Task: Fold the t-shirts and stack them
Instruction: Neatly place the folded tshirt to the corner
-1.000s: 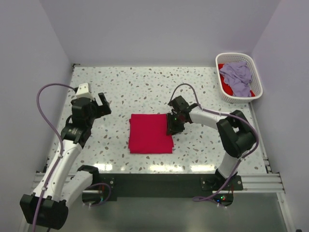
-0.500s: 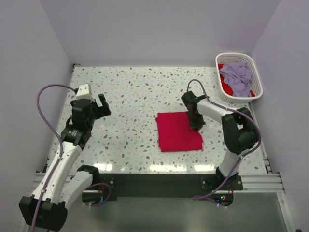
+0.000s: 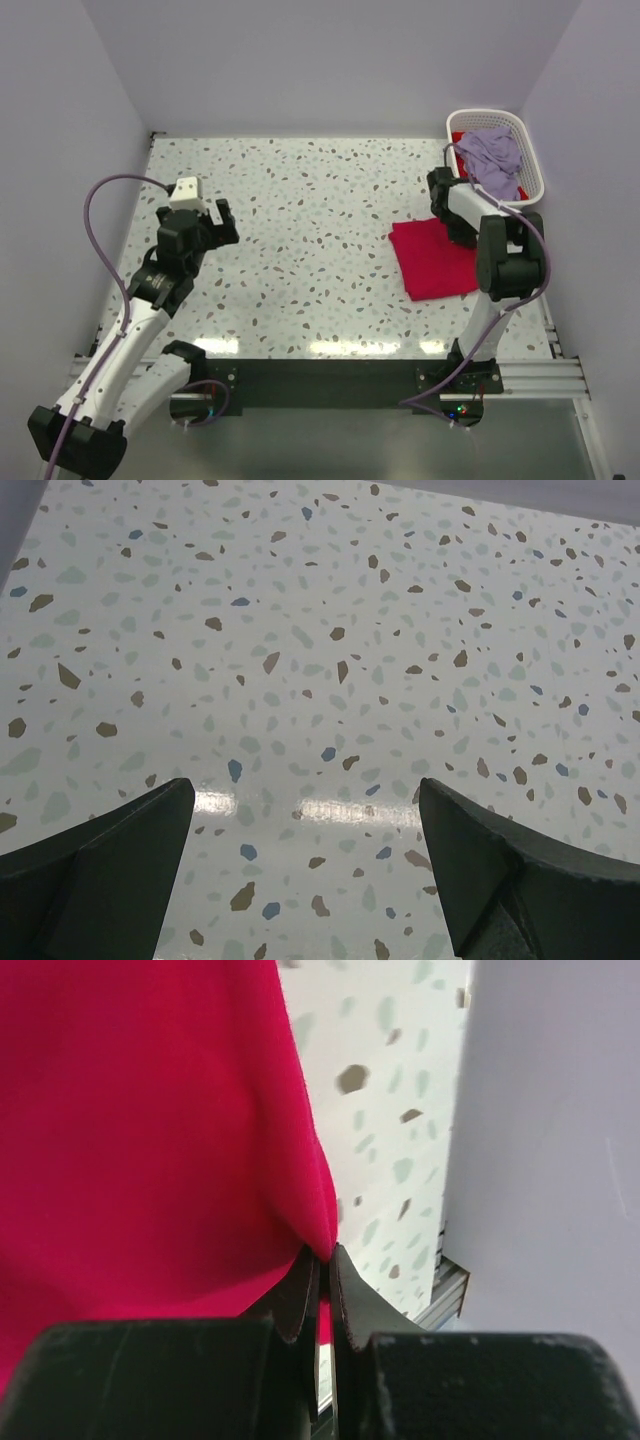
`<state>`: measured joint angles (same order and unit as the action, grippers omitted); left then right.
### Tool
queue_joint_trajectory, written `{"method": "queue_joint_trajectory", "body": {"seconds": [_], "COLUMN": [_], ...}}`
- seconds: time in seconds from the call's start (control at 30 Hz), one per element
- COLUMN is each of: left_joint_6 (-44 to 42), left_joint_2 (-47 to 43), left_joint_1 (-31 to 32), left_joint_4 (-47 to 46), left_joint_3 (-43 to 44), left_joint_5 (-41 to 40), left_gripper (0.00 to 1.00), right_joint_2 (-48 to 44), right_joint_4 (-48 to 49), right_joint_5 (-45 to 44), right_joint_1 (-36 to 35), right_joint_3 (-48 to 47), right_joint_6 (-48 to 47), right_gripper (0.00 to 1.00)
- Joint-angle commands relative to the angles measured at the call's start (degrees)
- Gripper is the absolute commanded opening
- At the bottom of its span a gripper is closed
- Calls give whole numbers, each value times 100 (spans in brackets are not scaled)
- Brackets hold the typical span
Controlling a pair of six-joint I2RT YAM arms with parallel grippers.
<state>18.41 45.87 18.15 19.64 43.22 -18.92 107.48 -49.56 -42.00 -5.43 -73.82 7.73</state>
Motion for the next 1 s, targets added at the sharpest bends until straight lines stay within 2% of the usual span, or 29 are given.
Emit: {"method": "queue_joint_trajectory", "body": {"seconds": [0.0, 0.07, 0.13, 0.17, 0.27, 0.37, 0.4, 0.57, 0.67, 0.77, 0.97], "left_joint_6": [-92, -92, -92, -92, -92, -84, -84, -75, -75, -66, -66], "left_joint_2": [-69, -87, -87, -69, -78, -52, -52, 1, 27, 27, 36], "left_joint_1": [118, 145, 171, 171, 180, 171, 171, 171, 180, 171, 171], "left_joint_4": [-22, -21, -21, -30, -30, -21, -21, -13, -4, -4, -13], "left_joint_3": [-42, -42, -42, -51, -51, -51, -33, -51, -51, -51, -59], "left_joint_5": [-200, -209, -200, -191, -183, -165, -165, -103, -103, -103, -59], "left_gripper": [100, 100, 100, 100, 100, 100, 100, 100, 100, 100, 100], "right_joint_2": [-43, -43, -61, -78, -183, -481, -561, -895, -1141, -1186, -1001], "right_joint_4": [201, 289, 228, 132, -96, -291, -300, -125, 278, 499, 684], "right_joint_5": [-677, -774, -792, -836, -723, 39, 773, 2045, 2914, 3407, 3251], "right_joint_1": [446, 734, 911, 947, 956, 816, 624, -256, -494, -538, -564], "right_joint_3": [-282, -326, -439, -484, -633, -678, -590, -177, 262, 605, 773], "right_joint_6": [-183, -219, -158, -114, 18, 238, 238, 308, 467, 467, 282], "right_gripper": [0, 1, 13, 24, 47, 53, 54, 66, 67, 67, 57]}}
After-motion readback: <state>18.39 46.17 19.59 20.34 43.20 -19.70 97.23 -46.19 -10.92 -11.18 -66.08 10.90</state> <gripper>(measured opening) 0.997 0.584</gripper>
